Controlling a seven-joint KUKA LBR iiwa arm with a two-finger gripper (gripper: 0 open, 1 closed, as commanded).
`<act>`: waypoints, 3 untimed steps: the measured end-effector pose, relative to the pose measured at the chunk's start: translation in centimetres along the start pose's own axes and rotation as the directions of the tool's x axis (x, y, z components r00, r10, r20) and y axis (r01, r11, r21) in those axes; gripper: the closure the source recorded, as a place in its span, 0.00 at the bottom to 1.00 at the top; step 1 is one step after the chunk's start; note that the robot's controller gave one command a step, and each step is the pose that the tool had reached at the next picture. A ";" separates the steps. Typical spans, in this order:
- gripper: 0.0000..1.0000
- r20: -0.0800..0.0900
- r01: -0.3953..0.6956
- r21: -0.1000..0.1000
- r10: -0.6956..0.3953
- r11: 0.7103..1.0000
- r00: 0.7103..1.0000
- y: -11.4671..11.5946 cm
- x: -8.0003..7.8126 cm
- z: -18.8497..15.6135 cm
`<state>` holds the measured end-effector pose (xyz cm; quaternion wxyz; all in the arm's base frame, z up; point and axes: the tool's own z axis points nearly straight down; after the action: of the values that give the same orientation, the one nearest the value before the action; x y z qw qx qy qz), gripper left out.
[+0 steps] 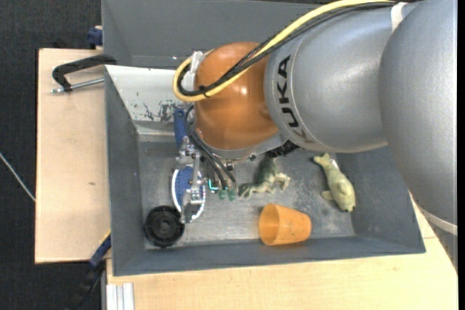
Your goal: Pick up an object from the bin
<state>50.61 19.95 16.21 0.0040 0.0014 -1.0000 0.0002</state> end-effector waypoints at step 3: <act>1.00 0.021 0.271 0.001 -0.271 0.963 0.962 -4.4 -6.0 -3.1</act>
Offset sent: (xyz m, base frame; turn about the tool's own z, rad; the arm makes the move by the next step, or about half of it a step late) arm 0.0730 -0.0598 -0.0907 0.0197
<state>56.65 15.56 19.24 -0.0062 0.1383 -0.9904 -0.0013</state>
